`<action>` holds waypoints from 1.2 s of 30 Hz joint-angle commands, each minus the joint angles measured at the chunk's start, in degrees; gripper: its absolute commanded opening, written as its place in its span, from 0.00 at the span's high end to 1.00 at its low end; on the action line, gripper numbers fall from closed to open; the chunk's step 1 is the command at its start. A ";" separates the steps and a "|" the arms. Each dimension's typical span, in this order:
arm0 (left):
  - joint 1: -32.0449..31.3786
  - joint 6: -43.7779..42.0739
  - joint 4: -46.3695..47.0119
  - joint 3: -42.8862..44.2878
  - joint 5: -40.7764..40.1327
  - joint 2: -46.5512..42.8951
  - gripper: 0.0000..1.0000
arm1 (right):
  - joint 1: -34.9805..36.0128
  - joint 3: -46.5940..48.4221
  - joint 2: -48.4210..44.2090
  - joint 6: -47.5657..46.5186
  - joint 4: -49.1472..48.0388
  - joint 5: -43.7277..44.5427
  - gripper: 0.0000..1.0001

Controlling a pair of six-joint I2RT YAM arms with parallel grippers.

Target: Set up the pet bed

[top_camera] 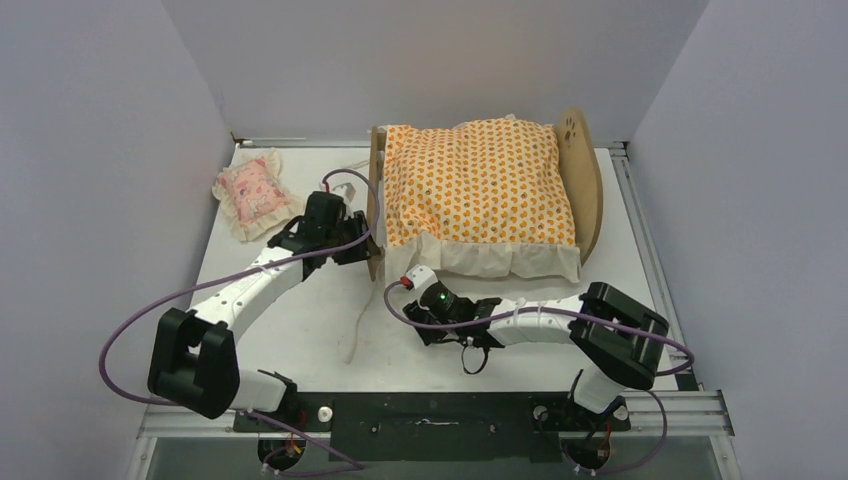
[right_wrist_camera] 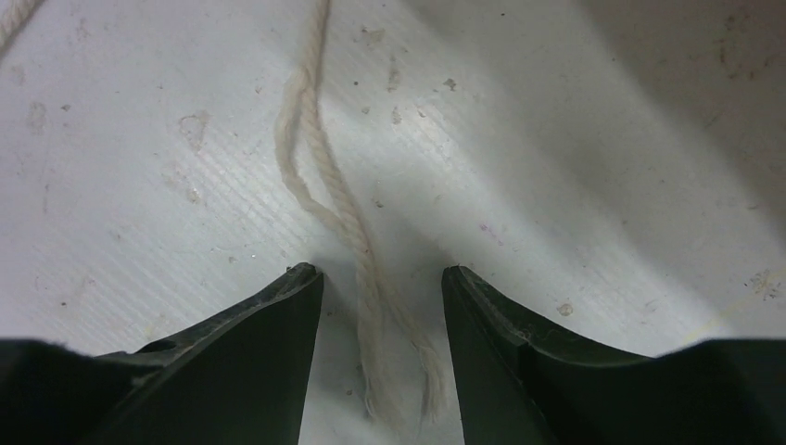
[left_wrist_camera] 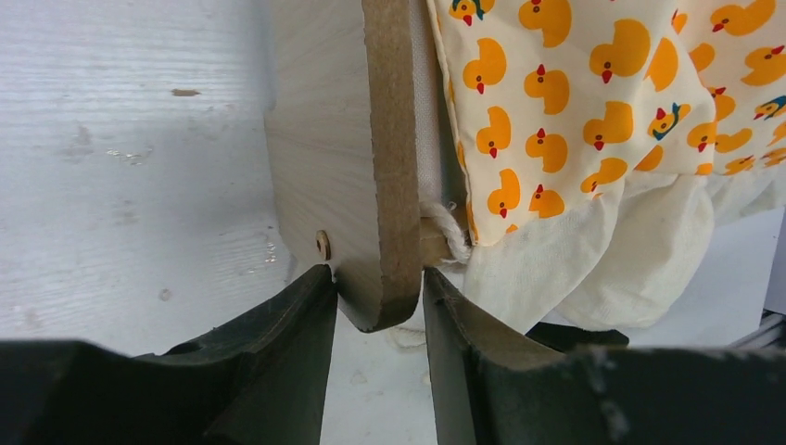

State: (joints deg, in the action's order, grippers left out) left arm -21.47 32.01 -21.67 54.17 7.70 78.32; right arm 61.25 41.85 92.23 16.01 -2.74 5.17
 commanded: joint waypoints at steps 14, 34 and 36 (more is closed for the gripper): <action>-3.60 2.45 -7.27 -9.25 -7.21 -14.32 0.37 | 1.59 -0.31 -13.83 3.42 4.49 -4.65 0.95; -19.38 18.05 -3.36 -23.89 -20.73 -5.35 0.67 | 4.40 -1.50 -26.97 -1.95 -2.05 -4.66 0.95; -21.25 20.38 -3.59 -25.17 -21.11 -4.77 0.84 | 4.36 -1.58 -27.66 -2.03 -2.39 -4.68 0.95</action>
State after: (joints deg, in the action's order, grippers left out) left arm -39.62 46.39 -23.73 31.55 -10.02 71.16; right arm 65.34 40.03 67.64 14.96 -0.86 0.80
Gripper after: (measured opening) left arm 0.273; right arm 0.063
